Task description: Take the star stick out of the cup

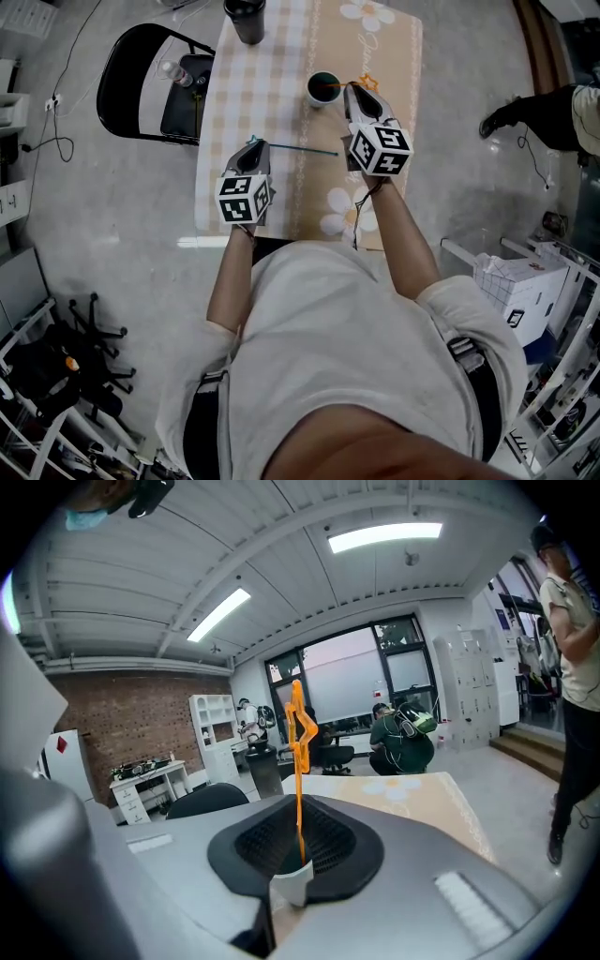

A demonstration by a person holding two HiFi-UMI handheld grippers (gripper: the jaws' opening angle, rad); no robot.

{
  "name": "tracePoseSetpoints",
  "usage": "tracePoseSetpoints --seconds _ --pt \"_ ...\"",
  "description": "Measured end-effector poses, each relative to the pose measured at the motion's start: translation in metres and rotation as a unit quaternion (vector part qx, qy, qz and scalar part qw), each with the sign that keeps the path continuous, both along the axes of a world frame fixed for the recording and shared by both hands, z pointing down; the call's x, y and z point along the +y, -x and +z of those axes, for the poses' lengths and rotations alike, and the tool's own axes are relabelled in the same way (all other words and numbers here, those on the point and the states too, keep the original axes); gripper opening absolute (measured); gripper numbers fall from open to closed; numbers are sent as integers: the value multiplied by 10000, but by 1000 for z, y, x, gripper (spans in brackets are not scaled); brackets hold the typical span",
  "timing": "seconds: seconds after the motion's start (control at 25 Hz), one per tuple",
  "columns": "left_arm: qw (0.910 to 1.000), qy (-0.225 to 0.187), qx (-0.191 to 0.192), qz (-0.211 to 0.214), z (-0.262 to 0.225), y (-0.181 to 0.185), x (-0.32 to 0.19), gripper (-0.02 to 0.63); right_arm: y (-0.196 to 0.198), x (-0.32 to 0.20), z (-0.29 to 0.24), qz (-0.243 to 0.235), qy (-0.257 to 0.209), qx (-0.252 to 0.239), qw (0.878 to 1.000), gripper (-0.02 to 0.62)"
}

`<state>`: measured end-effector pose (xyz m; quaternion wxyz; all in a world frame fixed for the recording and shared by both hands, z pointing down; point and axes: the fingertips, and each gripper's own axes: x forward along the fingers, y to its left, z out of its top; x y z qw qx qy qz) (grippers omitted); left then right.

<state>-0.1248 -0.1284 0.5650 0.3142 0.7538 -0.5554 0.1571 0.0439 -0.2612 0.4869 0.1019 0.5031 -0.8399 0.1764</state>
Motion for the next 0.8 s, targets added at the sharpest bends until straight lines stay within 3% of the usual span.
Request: tracePoseSetpoints --seconds 0.24,0.56,0.68,0.8 --pt "9999 -152 33 12 -13 -1 6 3 -1 17 -40 -19 -315 58 9995 15" --pt "9994 -267 160 121 -21 -10 20 3 -3 61 -98 -206 -1042 517 9930 15" --pt "9992 -299 192 177 -22 -15 23 5 -2 77 -103 -351 -969 581 9930 15" --pt "9990 -299 230 245 -22 -21 26 5 0 98 -92 -740 -541 755 9929 14"
